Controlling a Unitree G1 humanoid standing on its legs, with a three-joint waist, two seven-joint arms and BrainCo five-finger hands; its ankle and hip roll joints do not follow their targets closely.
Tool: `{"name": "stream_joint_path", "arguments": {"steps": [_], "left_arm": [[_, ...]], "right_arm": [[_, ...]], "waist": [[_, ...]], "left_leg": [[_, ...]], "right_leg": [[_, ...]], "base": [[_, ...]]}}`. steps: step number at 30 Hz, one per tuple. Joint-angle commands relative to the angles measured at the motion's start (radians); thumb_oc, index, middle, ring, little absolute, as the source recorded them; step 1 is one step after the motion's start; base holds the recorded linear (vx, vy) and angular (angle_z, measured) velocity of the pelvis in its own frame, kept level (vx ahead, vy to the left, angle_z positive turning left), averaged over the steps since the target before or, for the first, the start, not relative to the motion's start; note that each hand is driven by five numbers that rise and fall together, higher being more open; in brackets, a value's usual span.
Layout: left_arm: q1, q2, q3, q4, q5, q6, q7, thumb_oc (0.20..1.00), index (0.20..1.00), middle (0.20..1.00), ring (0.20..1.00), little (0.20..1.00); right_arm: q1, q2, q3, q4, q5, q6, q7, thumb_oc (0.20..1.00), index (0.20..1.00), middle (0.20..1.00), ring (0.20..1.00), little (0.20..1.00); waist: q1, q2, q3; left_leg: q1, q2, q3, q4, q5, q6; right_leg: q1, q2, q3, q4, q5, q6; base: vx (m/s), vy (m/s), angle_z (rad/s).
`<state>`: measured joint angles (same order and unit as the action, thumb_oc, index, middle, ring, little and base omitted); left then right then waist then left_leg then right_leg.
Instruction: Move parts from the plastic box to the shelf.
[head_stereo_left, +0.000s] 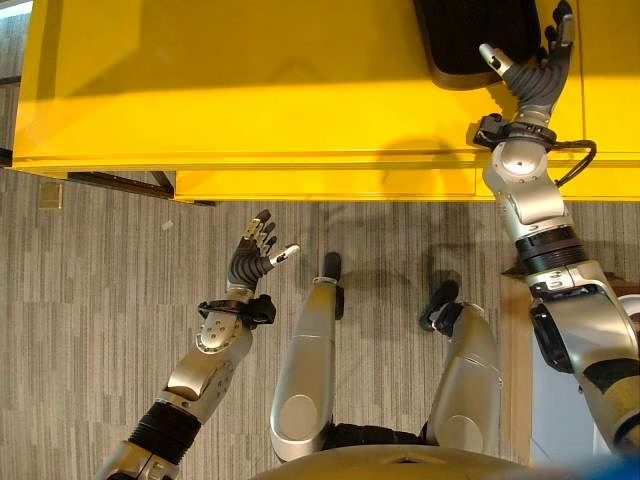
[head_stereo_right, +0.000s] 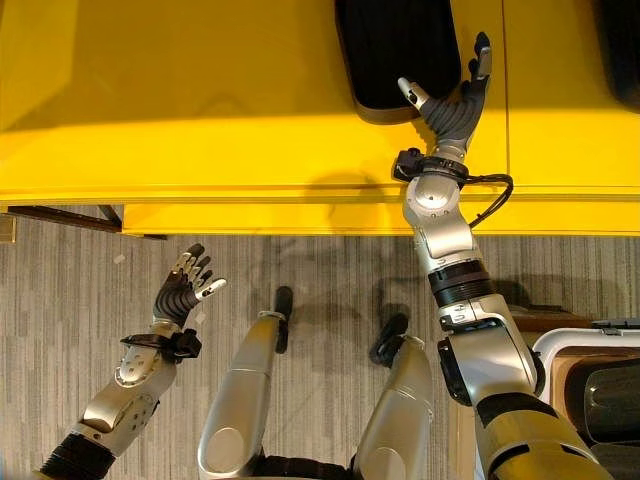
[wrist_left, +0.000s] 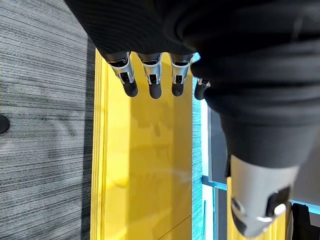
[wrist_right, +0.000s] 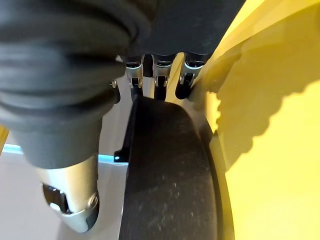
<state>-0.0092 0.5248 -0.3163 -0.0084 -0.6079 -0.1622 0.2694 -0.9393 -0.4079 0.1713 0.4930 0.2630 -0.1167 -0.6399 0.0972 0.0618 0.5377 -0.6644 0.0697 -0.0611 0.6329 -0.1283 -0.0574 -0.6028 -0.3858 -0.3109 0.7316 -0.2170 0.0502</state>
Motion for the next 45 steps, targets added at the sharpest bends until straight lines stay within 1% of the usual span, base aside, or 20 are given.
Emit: {"name": "stream_joint_path", "arguments": {"steps": [1,21,45], "left_arm": [[0.053,0.021,0.02,-0.068,0.032,-0.028,0.012,1.0,1.0,1.0,1.0,1.0],[0.057,0.017,0.028,-0.069,0.04,-0.03,0.018,1.0,1.0,1.0,1.0,1.0],[0.06,0.013,0.033,-0.071,0.041,-0.028,0.027,1.0,1.0,1.0,1.0,1.0]], "right_arm": [[0.031,0.025,0.013,-0.023,0.029,-0.022,0.025,1.0,1.0,1.0,1.0,1.0],[0.048,0.064,0.066,-0.051,0.012,-0.01,0.062,1.0,1.0,1.0,1.0,1.0],[0.073,0.139,0.112,-0.072,0.07,-0.023,0.101,1.0,1.0,1.0,1.0,1.0]], "waist": [[0.021,-0.006,-0.018],[0.029,-0.013,-0.018],[0.031,-0.022,-0.018]], "left_leg": [[-0.011,0.002,0.035,-0.016,-0.017,0.004],[-0.018,0.003,0.033,-0.01,-0.018,0.006],[-0.028,0.007,0.037,-0.006,-0.019,0.008]], "right_leg": [[0.106,0.024,0.043,0.049,-0.135,0.022],[0.1,0.022,0.041,0.055,-0.132,0.023],[0.09,0.022,0.046,0.057,-0.129,0.023]], "base": [[0.0,0.0,0.0],[0.0,0.0,0.0],[0.0,0.0,0.0]]}}
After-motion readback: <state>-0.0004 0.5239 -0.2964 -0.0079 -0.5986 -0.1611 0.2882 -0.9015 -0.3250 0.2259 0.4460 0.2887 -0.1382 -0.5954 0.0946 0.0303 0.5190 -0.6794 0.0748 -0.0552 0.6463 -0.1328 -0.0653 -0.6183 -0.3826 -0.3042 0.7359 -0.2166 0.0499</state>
